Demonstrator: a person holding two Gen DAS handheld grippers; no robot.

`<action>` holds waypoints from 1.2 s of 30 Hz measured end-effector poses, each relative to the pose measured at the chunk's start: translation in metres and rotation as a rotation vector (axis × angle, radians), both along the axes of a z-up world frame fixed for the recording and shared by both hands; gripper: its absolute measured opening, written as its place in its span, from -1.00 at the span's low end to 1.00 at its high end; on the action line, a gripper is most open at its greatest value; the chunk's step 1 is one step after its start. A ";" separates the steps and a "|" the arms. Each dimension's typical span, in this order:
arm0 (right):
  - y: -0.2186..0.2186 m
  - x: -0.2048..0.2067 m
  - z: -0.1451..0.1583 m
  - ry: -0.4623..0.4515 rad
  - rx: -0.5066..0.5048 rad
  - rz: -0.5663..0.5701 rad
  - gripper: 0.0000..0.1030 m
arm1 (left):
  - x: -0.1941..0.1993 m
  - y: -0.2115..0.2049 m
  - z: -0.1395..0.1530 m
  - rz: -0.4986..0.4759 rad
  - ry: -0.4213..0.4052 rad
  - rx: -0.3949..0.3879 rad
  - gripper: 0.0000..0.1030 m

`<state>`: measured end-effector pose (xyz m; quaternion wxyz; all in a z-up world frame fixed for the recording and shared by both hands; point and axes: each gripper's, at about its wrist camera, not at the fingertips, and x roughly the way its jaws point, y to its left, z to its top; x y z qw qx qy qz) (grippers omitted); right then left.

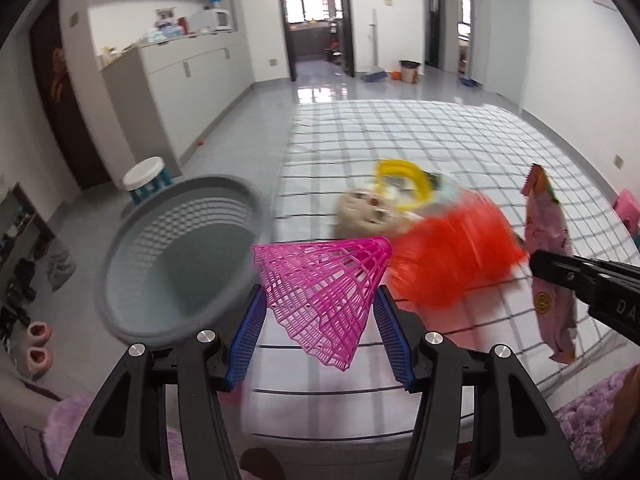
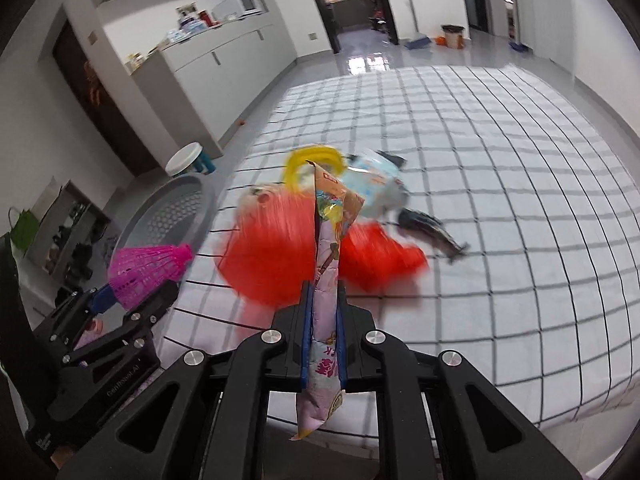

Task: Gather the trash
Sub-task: 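Carry the shuttlecock and packet over the grey basket with both grippers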

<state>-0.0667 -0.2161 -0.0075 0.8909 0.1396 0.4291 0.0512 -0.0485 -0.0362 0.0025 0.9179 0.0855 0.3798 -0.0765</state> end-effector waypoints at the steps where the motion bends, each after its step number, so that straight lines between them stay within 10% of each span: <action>1: 0.008 0.004 0.003 -0.003 -0.005 0.015 -0.80 | 0.002 0.010 0.002 0.019 -0.004 0.000 0.05; 36: 0.201 0.138 0.043 -0.061 -0.094 0.360 -0.80 | 0.090 0.187 0.036 0.311 -0.061 0.021 0.05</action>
